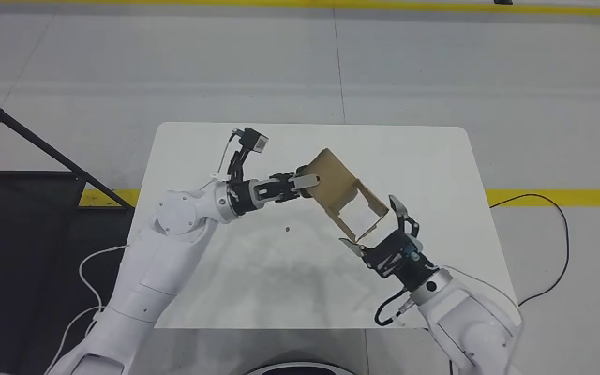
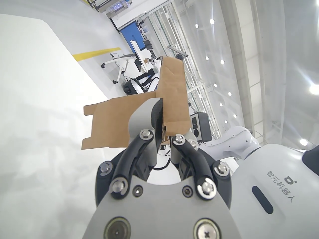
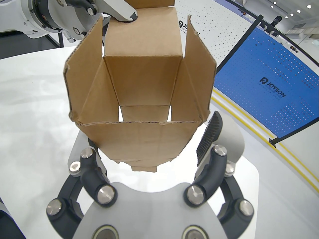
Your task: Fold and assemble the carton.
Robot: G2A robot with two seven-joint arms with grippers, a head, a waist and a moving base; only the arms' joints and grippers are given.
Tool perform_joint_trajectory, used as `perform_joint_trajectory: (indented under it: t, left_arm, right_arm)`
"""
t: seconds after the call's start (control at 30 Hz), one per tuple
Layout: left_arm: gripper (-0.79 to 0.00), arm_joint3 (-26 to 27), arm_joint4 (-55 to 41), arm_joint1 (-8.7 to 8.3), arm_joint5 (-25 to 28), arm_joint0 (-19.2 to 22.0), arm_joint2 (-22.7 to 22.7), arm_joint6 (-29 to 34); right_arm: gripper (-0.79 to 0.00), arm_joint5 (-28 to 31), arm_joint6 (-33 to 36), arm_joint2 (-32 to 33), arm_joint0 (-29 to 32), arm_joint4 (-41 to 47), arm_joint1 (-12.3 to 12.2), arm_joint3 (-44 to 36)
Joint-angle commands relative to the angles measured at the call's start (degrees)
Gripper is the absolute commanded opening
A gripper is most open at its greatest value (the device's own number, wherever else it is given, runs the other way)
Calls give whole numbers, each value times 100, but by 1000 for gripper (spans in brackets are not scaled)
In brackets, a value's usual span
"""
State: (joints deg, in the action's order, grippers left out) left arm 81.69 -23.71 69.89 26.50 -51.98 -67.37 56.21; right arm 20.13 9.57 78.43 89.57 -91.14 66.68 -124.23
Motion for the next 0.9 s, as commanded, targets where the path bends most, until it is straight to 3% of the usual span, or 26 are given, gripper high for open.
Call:
perform_joint_trajectory:
  t: [0.0, 0.87]
  left_arm:
    - [-785, 0, -40, -3, -20, 1, 5, 50]
    - [-785, 58, -193, -68, -111, 4, 92, 655]
  right_arm:
    - [0, -6, 12, 6, -2, 31, 0, 4]
    - [0, -233, 97, 175, 26, 395, 10, 76]
